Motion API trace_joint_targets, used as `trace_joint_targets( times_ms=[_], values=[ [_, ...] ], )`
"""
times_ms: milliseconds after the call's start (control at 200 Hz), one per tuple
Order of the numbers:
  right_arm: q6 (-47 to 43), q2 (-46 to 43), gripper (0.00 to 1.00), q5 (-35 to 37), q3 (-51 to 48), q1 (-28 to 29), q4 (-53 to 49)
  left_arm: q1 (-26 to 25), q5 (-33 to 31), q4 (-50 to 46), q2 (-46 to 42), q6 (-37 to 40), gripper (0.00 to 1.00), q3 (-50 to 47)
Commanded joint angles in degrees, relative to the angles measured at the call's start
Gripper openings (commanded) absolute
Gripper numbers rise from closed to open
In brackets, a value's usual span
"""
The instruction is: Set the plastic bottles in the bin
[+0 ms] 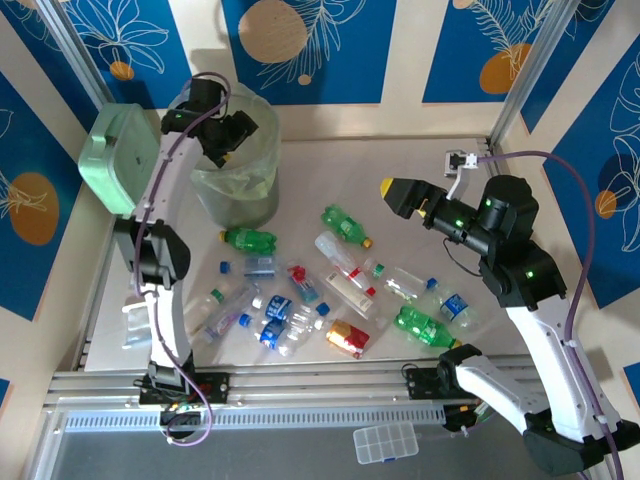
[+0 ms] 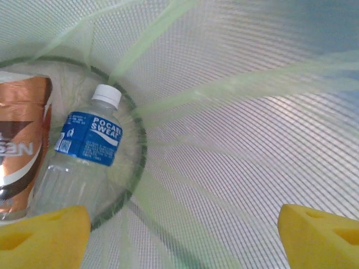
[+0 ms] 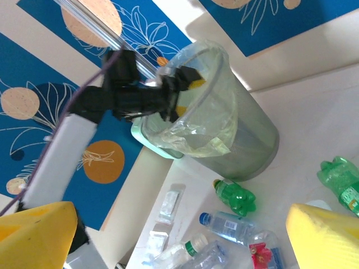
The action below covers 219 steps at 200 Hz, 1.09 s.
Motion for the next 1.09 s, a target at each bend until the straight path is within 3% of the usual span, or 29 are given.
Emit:
trace_joint_targets(
  times_ms=[0, 170, 265, 340, 440, 500, 600, 670, 780, 870, 1090],
  values=[
    [-1.16, 0.55, 0.96, 0.84, 2.44, -0.28, -4.14, -0.29, -1.93, 0.67, -8.92, 1.21, 0.86, -3.72],
    [-3.10, 1.68, 0.93, 2.62, 3.91, 0.18, -9.15, -1.45, -3.73, 3.03, -17.97, 3.27, 0.88, -9.24],
    [-6.88, 2.50, 0.90, 7.91, 5.03, 2.69, -13.46, -5.34, -9.20, 4.19, -23.21, 6.46, 0.89, -12.63],
    [-9.82, 3.90, 0.90, 11.76, 6.15, 5.64, -16.60, -9.30, -10.07, 7.07, -27.07, 9.52, 0.89, -16.77],
    [-13.25, 6.28, 0.90, 15.52, 7.35, 10.34, -19.39, -15.53, -7.57, 12.28, -31.88, 15.64, 0.89, -23.39],
    [-14.29, 8.22, 0.89, 18.05, 8.66, 12.88, -21.73, -18.08, -1.03, 16.45, -34.82, 19.57, 0.91, -28.80],
    [-14.31, 9.79, 0.89, 21.72, 9.28, 15.20, -22.84, -18.52, 7.35, 23.53, -41.07, 18.56, 0.92, -41.17],
    [-15.32, 9.55, 0.89, 19.95, 8.51, 15.45, -21.59, -18.52, 11.83, 29.95, -45.66, 18.70, 0.92, -50.06],
    [-18.43, 8.43, 0.89, 13.91, 6.33, 16.43, -18.26, -18.52, 5.94, 29.99, -51.19, 18.49, 0.92, -58.49],
    [-20.12, 11.14, 0.85, 17.92, 6.62, 18.16, -21.65, -18.52, 0.88, 28.14, -54.30, 17.85, 0.92, -62.76],
    [-21.91, 21.89, 0.78, 23.51, 6.30, 26.49, -31.64, -18.52, -2.94, 26.91, -59.17, 19.68, 0.91, -68.74]
  ],
)
